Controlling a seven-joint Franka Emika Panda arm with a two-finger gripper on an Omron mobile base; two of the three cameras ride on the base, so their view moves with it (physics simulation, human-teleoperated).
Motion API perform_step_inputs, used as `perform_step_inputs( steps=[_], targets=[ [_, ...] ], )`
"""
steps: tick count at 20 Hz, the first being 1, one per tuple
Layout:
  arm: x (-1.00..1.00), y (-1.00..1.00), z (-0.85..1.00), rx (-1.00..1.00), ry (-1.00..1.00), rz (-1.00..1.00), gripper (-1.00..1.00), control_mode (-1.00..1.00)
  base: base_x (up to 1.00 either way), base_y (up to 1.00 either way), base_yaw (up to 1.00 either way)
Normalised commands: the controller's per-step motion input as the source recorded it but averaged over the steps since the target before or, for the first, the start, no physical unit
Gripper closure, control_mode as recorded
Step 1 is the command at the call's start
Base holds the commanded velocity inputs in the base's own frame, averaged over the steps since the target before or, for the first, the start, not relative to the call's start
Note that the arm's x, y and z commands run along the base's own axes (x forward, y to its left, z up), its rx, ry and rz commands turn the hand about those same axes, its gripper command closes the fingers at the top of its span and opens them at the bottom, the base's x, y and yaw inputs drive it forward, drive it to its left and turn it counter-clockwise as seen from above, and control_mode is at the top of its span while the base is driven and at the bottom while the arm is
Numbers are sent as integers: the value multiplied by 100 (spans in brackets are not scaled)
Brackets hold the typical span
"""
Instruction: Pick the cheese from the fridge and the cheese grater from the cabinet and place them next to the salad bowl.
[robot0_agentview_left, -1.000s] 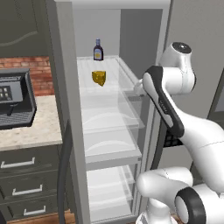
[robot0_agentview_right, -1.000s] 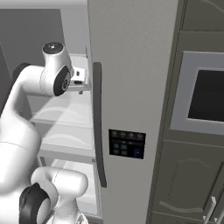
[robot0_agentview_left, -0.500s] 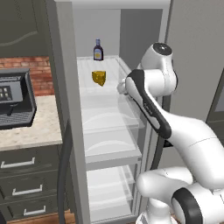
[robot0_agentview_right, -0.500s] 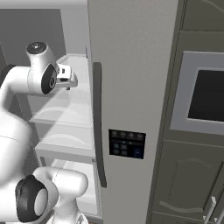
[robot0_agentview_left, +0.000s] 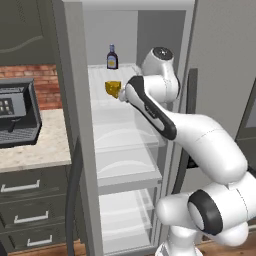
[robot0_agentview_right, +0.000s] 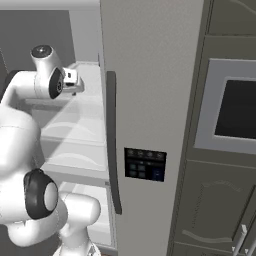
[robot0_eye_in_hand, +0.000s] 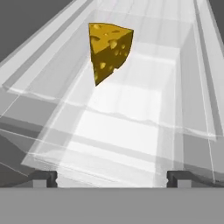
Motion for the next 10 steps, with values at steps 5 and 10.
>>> perform_step_inputs(
  steps=[5, 10],
  targets=[
    [34, 31, 11, 0, 0, 0, -100, -100, 0, 0, 0],
    [36, 18, 8, 0, 0, 0, -100, -100, 0, 0, 0]
  ],
)
